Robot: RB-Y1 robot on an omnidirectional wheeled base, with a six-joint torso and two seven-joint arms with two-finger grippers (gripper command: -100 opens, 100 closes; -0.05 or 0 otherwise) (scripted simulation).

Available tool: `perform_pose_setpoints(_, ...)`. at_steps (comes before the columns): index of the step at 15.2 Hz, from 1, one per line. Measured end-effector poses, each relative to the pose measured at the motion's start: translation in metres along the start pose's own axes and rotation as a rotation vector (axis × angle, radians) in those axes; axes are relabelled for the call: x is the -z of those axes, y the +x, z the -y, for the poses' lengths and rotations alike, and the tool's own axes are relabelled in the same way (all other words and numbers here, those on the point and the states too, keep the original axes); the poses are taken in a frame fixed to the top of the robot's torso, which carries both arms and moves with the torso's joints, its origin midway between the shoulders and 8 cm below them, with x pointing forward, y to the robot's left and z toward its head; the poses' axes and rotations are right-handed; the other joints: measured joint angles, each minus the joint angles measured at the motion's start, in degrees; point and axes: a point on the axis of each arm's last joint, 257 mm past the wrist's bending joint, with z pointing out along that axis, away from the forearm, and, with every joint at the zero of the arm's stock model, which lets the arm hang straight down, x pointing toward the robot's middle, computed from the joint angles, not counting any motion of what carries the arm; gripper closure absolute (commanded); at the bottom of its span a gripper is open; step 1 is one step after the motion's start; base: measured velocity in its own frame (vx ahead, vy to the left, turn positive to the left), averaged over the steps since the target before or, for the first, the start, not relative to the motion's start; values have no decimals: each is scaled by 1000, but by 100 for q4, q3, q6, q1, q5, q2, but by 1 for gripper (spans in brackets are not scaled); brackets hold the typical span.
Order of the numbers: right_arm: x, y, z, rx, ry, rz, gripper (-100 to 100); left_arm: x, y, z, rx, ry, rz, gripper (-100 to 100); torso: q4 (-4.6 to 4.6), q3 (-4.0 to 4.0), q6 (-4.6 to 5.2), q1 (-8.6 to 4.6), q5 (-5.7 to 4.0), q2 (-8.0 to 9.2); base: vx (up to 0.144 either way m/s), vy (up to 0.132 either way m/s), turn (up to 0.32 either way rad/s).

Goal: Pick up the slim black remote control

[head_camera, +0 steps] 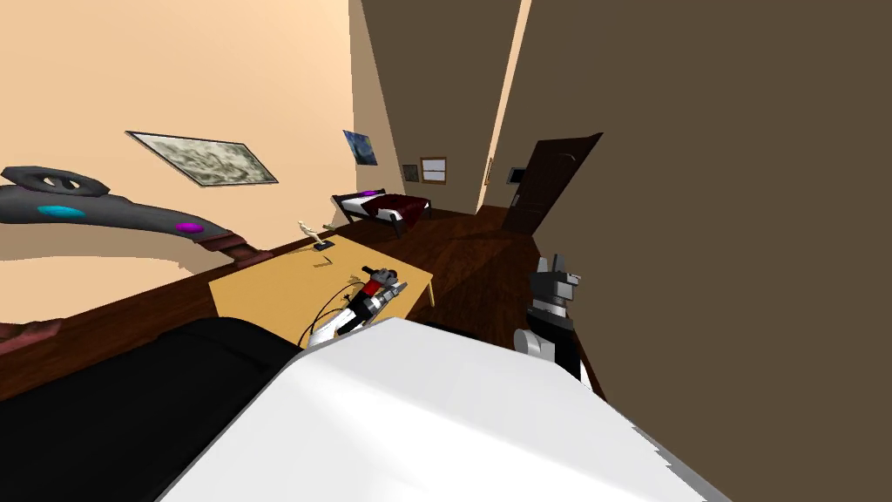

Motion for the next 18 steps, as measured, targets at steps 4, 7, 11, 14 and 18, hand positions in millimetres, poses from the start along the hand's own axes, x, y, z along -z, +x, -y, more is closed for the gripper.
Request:
perform_pose_setpoints(4,0,0,0,0,0,0,0,21,18,-30,-20,-63,-71,-100,2,6,-2,-2,0,11,34,14,-92)
perform_pose_setpoints(7,0,0,0,0,0,0,0,39,34,-53,-31,-107,-120,-100,3,8,0,-5,-1,14,41,11,-198)
perform_pose_setpoints(11,0,0,0,0,0,0,0,69,54,-82,-57,-175,-209,-100,2,4,1,-4,-1,7,48,17,-125)
perform_pose_setpoints(14,0,0,0,0,0,0,0,91,66,-100,-68,-217,-265,-100,3,7,1,-5,-1,12,34,13,-119)
perform_pose_setpoints(18,0,0,0,0,0,0,0,123,80,-127,-78,-277,-340,-100,3,7,0,-6,-1,11,36,12,-152)
